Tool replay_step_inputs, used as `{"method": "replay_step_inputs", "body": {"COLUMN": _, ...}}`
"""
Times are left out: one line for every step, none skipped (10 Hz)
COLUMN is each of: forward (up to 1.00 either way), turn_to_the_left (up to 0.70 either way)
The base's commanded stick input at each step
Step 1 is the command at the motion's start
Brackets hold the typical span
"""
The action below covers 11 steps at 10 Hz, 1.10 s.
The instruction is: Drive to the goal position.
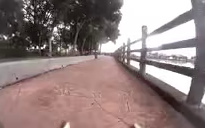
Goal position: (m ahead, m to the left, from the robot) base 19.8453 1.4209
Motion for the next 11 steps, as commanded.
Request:
{"method": "replay_step_inputs", "body": {"forward": 0.70, "turn_to_the_left": 0.00}}
{"method": "replay_step_inputs", "body": {"forward": 0.70, "turn_to_the_left": 0.00}}
{"method": "replay_step_inputs", "body": {"forward": 0.70, "turn_to_the_left": 0.00}}
{"method": "replay_step_inputs", "body": {"forward": 0.70, "turn_to_the_left": 0.00}}
{"method": "replay_step_inputs", "body": {"forward": 0.70, "turn_to_the_left": -0.08}}
{"method": "replay_step_inputs", "body": {"forward": 0.70, "turn_to_the_left": -0.22}}
{"method": "replay_step_inputs", "body": {"forward": 0.70, "turn_to_the_left": -0.24}}
{"method": "replay_step_inputs", "body": {"forward": 0.70, "turn_to_the_left": 0.00}}
{"method": "replay_step_inputs", "body": {"forward": 0.70, "turn_to_the_left": 0.00}}
{"method": "replay_step_inputs", "body": {"forward": 0.70, "turn_to_the_left": 0.00}}
{"method": "replay_step_inputs", "body": {"forward": 0.70, "turn_to_the_left": 0.00}}
